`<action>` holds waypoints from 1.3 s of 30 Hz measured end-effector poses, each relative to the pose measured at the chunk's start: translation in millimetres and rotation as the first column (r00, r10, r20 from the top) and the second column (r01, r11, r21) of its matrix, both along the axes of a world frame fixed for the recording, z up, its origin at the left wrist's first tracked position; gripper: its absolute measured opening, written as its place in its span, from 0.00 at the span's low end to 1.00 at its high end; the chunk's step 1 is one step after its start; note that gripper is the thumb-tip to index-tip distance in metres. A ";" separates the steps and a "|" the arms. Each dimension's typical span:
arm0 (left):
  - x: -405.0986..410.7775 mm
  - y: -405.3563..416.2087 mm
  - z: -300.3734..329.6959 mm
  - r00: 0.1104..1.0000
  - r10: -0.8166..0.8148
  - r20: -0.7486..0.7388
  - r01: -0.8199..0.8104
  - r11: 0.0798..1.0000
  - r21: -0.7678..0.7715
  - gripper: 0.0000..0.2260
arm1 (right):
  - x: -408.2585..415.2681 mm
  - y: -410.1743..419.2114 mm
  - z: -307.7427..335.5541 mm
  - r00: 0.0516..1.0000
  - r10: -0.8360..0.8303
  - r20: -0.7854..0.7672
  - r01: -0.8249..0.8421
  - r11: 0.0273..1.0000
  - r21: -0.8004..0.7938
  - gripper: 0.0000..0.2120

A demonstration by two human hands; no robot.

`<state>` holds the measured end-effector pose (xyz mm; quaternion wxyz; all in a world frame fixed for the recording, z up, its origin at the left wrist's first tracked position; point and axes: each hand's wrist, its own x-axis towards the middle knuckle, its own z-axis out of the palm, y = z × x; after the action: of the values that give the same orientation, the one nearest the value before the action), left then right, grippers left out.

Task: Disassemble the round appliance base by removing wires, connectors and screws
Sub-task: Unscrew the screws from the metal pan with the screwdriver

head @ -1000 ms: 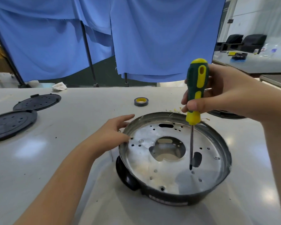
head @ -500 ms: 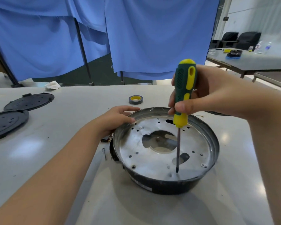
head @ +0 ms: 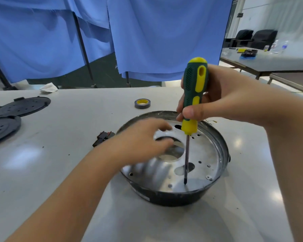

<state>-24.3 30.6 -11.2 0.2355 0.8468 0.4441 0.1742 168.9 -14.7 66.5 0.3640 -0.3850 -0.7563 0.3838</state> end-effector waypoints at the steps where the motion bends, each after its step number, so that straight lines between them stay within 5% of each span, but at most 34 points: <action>1: 4.1 -12.9 -0.6 0.997 -0.065 -0.032 0.063 0.996 -0.064 0.19 | 1.5 0.3 0.0 1.000 -0.001 -0.005 0.001 1.000 -0.002 0.23; 22: -5.3 -41.3 -17.2 0.995 -0.068 -0.078 0.052 0.980 -0.194 0.20 | 26.6 0.6 5.9 0.984 -0.170 0.047 0.168 0.985 0.028 0.34; 34: -6.5 -39.2 -19.0 0.994 -0.077 -0.077 0.060 0.977 -0.207 0.19 | 22.6 1.6 5.2 0.985 -0.147 0.094 0.144 0.989 0.033 0.34; 39: -6.9 -39.5 -19.1 0.994 -0.077 -0.082 0.060 0.978 -0.200 0.18 | 24.4 -6.3 10.0 0.987 -0.136 0.090 0.131 0.990 0.060 0.25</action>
<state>-31.2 -8.8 -30.3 0.3041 0.8410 0.4397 0.0833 193.3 -21.0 76.4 0.3632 -0.4424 -0.7552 0.3194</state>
